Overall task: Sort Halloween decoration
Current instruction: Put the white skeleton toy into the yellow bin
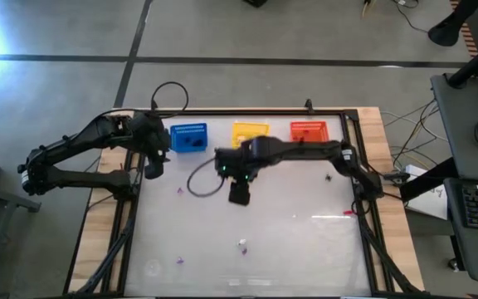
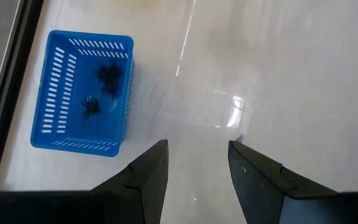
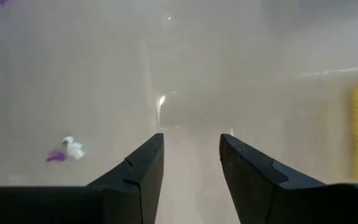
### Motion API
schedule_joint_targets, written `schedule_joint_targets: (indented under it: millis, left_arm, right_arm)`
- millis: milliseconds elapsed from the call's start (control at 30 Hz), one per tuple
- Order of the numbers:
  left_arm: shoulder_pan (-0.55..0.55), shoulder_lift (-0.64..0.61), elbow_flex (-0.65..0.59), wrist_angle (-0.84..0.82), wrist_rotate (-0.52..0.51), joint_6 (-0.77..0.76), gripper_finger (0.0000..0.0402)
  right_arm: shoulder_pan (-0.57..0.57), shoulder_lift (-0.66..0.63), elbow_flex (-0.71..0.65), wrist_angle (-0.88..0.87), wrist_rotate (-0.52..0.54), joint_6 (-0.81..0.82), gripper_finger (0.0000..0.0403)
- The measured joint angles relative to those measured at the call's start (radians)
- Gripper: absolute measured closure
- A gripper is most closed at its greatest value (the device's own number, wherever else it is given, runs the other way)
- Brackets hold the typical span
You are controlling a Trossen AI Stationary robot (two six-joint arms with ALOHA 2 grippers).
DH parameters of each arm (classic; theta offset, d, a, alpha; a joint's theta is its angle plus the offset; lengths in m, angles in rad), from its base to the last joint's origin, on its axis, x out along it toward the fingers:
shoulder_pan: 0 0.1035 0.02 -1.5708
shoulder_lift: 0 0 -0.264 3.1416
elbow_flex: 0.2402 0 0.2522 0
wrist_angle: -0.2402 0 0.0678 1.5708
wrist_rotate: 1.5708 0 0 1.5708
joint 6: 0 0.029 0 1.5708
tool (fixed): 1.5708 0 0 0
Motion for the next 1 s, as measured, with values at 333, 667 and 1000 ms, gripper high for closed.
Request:
schedule_joint_targets:
  millis: [333, 667, 1000]
  left_arm:
    - [0.000, -0.003, 0.000, 0.000, 0.000, 0.015, 0.0251]
    - [0.000, -0.018, 0.000, -0.023, 0.000, 0.019, 0.0251]
    - [0.000, -0.040, 0.000, -0.026, 0.002, 0.014, 0.0251]
  right_arm:
    - [0.128, 0.115, -0.003, 0.029, 0.001, 0.019, 0.0266]
    - [0.251, 0.202, -0.004, 0.044, -0.001, 0.064, 0.0266]
    - [0.315, 0.292, -0.004, 0.081, 0.000, 0.064, 0.0266]
